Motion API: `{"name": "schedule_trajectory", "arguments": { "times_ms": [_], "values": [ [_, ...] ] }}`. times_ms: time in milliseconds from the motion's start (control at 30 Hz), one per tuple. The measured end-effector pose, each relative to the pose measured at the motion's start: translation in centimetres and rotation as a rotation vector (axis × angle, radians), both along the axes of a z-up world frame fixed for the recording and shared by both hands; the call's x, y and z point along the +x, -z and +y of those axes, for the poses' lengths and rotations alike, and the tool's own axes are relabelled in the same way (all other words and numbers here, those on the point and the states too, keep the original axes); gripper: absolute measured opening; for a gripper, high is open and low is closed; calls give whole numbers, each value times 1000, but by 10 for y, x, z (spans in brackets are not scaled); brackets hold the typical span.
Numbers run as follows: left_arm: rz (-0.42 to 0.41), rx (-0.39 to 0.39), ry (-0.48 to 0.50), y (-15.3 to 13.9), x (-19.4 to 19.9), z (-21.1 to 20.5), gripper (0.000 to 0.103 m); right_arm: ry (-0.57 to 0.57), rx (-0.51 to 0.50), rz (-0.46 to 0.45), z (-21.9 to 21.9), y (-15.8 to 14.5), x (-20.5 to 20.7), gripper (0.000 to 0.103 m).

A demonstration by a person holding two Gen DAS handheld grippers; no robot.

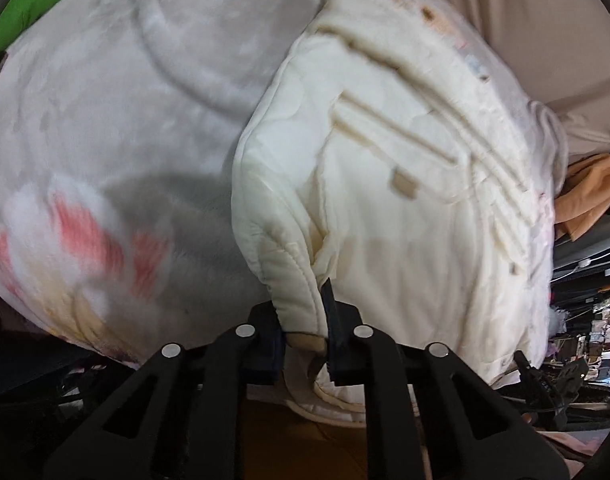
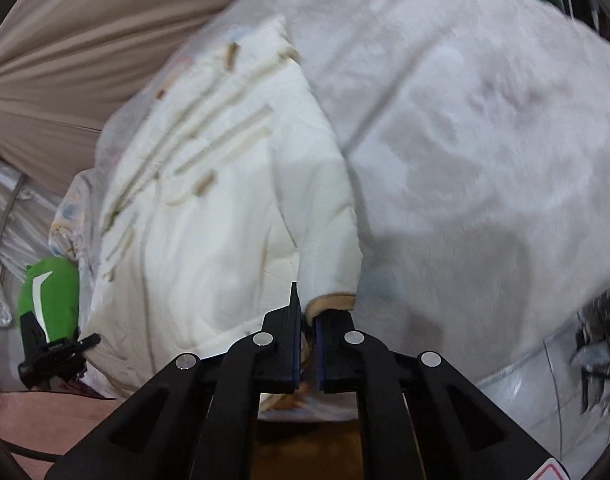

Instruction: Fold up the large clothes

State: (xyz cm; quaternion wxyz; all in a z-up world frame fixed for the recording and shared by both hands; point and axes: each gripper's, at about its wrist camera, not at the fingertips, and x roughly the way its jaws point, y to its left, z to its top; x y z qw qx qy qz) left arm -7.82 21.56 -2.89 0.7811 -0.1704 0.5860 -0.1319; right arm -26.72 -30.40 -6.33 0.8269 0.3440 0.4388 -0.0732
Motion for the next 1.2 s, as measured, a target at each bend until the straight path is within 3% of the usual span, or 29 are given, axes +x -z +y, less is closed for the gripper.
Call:
{"name": "schedule_trajectory", "arguments": {
  "times_ms": [200, 367, 500, 700, 767, 833, 867, 900, 967, 1000, 1033, 1100, 1200],
  "values": [
    [-196, -128, -4, -87, 17, -10, 11, -24, -60, -230, -2, -81, 21, 4],
    [-385, -111, 37, -149, 73, -35, 9, -14, -106, -359, -31, -123, 76, 4],
    [-460, -59, 29, -168, 138, -64, 10, -6, -166, -408, -60, -142, 143, 4],
    [-425, 23, 0, -146, 251, -112, 11, 22, -216, -345, -89, -130, 257, 7],
    [-389, 34, -23, -125, 286, -122, 17, 60, -212, -313, -98, -114, 288, 13],
    [-325, 49, -73, -100, 317, -123, 35, 112, -210, -293, -106, -99, 305, 22],
    [-302, 77, -109, -91, 324, -122, 38, 139, -207, -305, -108, -96, 305, 34],
    [-307, 96, -125, -88, 324, -120, 43, 168, -217, -321, -109, -96, 299, 48],
    [-371, 135, -125, -94, 311, -111, 62, 194, -235, -361, -108, -98, 281, 59],
    [-394, 136, -116, -96, 302, -105, 82, 194, -246, -360, -106, -98, 267, 60],
    [-407, 128, -102, -97, 290, -96, 91, 186, -255, -346, -105, -96, 258, 60],
    [-389, 122, -68, -87, 268, -80, 93, 166, -271, -294, -101, -84, 238, 63],
    [-268, 123, -41, -50, 250, -67, 93, 143, -215, -175, -96, -46, 217, 64]
  ]
}}
